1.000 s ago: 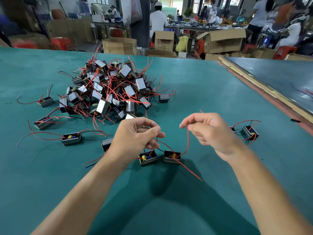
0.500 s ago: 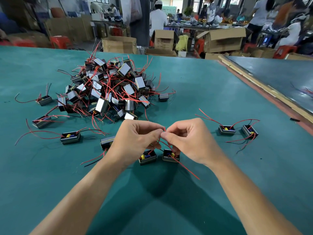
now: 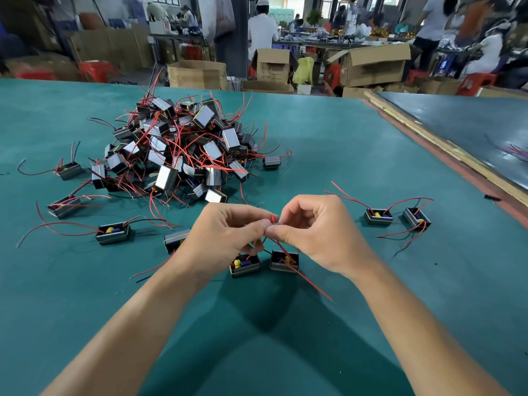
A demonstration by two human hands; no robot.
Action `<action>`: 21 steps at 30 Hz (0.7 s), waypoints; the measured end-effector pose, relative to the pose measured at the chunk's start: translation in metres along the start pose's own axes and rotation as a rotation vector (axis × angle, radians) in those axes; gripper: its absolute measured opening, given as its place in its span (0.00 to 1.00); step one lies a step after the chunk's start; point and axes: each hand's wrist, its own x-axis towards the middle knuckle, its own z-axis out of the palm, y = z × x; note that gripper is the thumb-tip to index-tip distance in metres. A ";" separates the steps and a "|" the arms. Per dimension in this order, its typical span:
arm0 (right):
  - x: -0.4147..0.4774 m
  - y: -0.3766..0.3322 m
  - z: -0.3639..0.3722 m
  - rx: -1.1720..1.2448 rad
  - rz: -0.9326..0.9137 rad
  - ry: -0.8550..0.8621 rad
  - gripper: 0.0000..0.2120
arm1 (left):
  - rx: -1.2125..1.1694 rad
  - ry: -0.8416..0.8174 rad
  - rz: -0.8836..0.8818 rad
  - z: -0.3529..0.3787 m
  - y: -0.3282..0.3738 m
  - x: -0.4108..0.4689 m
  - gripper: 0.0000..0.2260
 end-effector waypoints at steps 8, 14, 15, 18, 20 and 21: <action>-0.001 -0.004 -0.001 0.071 -0.023 -0.037 0.08 | -0.017 -0.026 -0.003 -0.002 0.000 0.000 0.03; -0.001 -0.004 -0.003 0.101 0.039 -0.017 0.06 | 0.094 -0.009 0.090 0.002 0.002 -0.005 0.10; -0.001 -0.004 -0.003 0.111 0.047 -0.018 0.05 | 0.130 0.023 0.132 0.003 0.001 -0.006 0.09; -0.002 -0.006 -0.003 0.122 0.056 -0.012 0.04 | 0.197 0.075 0.221 0.006 -0.001 -0.005 0.05; -0.003 -0.007 -0.003 0.113 0.056 -0.005 0.05 | 0.188 0.091 0.232 0.004 -0.002 -0.005 0.03; -0.003 -0.007 -0.003 0.108 0.054 -0.003 0.06 | 0.180 0.096 0.225 0.004 -0.003 -0.005 0.03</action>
